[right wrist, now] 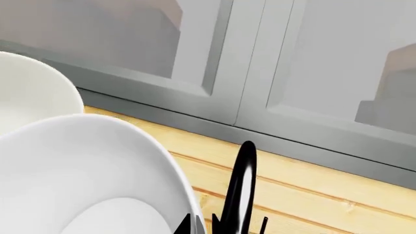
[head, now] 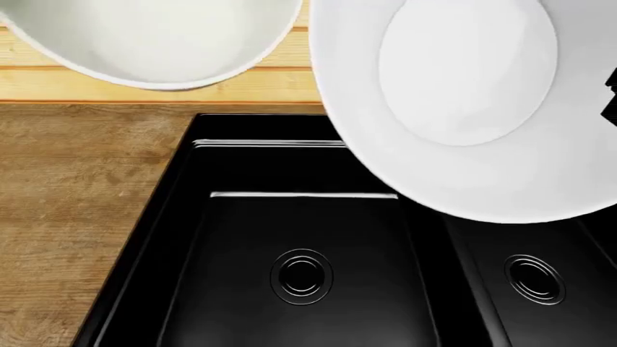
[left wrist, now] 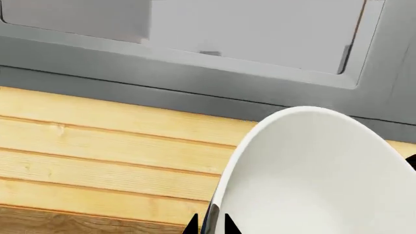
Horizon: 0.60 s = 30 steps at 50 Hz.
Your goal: Stack the bowls in the sink.
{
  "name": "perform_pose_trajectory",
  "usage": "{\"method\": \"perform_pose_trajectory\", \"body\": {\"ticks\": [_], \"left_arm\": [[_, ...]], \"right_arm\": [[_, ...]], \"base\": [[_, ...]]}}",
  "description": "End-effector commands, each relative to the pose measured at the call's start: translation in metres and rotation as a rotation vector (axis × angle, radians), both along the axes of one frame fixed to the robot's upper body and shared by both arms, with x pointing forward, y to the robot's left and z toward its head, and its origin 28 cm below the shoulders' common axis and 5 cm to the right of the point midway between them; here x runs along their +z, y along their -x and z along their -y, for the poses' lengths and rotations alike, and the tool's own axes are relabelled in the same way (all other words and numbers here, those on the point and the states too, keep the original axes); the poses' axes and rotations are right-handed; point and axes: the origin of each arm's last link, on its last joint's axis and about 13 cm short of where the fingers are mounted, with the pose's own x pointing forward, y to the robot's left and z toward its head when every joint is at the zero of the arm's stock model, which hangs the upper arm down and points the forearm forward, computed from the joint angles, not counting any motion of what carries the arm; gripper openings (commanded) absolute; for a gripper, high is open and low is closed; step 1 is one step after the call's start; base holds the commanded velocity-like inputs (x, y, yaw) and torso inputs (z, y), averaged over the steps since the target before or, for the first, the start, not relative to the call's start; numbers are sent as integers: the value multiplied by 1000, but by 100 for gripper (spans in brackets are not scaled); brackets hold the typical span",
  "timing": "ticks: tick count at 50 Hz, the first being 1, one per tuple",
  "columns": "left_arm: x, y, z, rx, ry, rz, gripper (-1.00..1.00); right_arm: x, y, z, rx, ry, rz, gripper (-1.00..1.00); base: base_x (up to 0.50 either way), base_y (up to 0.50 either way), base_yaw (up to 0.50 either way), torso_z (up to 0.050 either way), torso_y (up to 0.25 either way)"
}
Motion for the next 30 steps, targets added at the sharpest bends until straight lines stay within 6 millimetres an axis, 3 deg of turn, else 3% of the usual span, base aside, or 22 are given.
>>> {"method": "perform_pose_trajectory", "body": {"ticks": [1, 9, 30], "left_arm": [[-8, -13, 12, -62, 29, -37, -100], [-24, -32, 28, -124, 103, -91, -100], [-49, -52, 36, -158, 157, -168, -100]], "right_arm": [[0, -1, 1, -7, -7, 12, -100], [-4, -2, 1, -6, -13, 3, -100], [-5, -2, 1, -5, -20, 0, -100]], "base": [[0, 0, 0, 0, 0], [0, 0, 0, 0, 1], [0, 0, 0, 0, 0]]}}
